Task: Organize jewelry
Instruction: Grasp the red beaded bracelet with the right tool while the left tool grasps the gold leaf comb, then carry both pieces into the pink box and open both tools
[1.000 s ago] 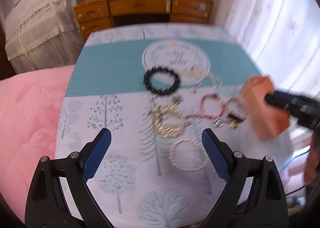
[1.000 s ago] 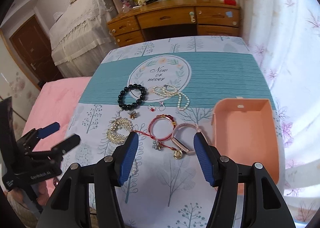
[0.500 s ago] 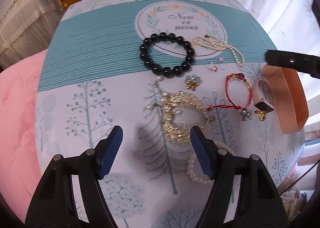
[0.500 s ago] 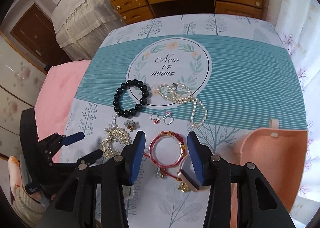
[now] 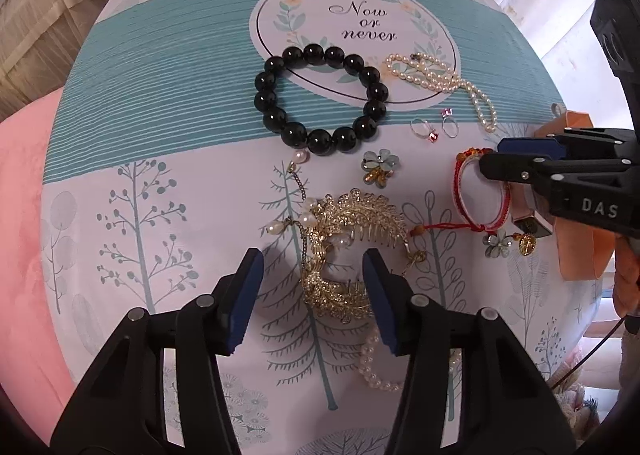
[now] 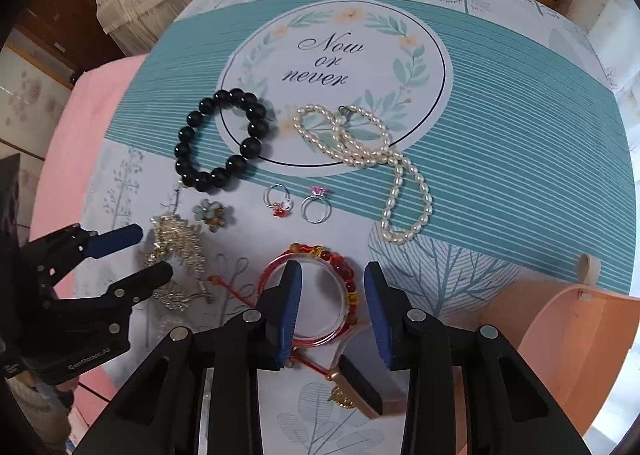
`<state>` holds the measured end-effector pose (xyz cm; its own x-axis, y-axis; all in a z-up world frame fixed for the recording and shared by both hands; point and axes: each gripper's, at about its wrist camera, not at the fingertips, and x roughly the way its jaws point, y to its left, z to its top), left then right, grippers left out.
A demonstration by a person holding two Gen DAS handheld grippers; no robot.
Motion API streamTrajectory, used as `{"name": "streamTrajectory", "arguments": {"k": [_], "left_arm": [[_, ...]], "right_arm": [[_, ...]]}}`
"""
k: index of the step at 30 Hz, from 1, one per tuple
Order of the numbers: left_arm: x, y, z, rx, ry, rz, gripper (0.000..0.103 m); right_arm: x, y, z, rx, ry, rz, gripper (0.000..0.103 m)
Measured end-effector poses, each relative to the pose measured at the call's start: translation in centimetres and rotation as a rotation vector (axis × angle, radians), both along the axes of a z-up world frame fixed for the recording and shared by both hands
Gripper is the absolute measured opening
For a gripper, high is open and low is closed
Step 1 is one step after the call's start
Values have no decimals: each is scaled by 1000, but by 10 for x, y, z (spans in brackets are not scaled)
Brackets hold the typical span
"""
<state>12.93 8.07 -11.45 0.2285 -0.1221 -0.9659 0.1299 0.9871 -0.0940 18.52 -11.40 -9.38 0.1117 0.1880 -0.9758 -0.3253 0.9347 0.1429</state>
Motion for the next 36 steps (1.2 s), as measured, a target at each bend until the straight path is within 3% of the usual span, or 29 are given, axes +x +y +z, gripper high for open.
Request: {"name": "streamTrajectory", "arguments": {"k": [6, 15, 21, 23, 24, 25, 31, 36], "left_arm": [[6, -2, -4, 17, 17, 6, 49], [22, -12, -7, 39, 42, 16, 49], [30, -15, -4, 43, 65, 8, 48], [35, -15, -4, 24, 56, 2, 22], [35, -15, -3, 11, 65, 8, 21], [33, -12, -3, 13, 64, 13, 11], [17, -8, 20, -19, 13, 14, 6], [-3, -29, 69, -30, -92, -39, 6]], "right_arm": [[-5, 11, -6, -68, -51, 55, 13], [-8, 4, 4, 3, -48, 17, 11], [-8, -19, 37, 90, -70, -39, 11], [-12, -27, 51, 124, -87, -58, 11], [-13, -30, 55, 136, -90, -64, 11], [-16, -35, 63, 157, -98, -78, 11], [-38, -68, 99, 230, -160, -141, 11], [-65, -119, 136, 249, -247, -219, 11]]}}
